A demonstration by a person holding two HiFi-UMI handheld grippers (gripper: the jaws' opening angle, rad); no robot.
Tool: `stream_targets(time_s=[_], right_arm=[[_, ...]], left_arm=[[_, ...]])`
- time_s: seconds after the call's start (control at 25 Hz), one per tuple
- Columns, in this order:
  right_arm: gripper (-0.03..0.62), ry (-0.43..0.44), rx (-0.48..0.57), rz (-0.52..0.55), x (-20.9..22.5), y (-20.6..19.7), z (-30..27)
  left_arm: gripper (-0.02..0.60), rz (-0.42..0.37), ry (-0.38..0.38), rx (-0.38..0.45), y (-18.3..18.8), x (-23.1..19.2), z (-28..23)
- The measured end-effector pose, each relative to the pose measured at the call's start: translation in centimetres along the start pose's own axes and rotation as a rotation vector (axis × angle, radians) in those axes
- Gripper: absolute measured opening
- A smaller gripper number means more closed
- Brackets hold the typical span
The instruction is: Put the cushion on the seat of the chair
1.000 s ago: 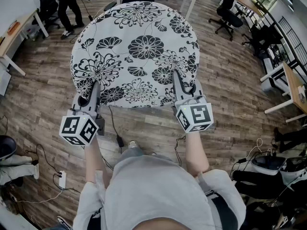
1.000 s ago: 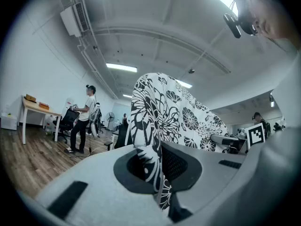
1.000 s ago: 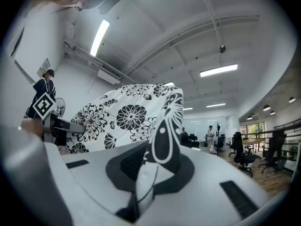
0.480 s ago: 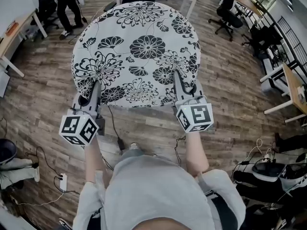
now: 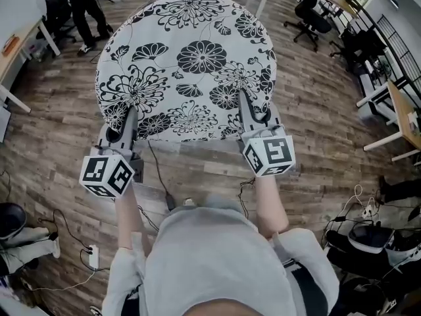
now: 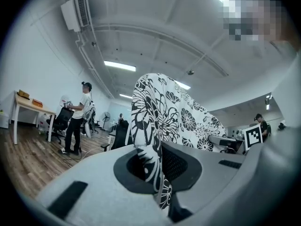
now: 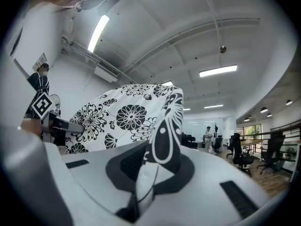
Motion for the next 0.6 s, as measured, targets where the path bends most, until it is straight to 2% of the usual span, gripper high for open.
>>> stream_targets(time_s=[0.4,0.6], right_arm=[[0.02,0.002,0.003,-0.035,0.18,-0.48,-0.08],[0.02,0.014,-0.03,-0.025,0.11,-0.05,-0.01]], left_arm=[[0.017,-0.025,-0.012,-0.005,-0.08,-0.31,-0.28],[0.017,0.005,-0.003,-0.02,-0.15,-0.28,-0.27]])
Point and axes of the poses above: the fingertips, and each gripper's own axes: z backward along the fingers, x to its right, y out of its top, the point moved 3 cm from there along z, backward along the fingers, and after that the axes turned 10 degrees about z, right-handed, at the moved point
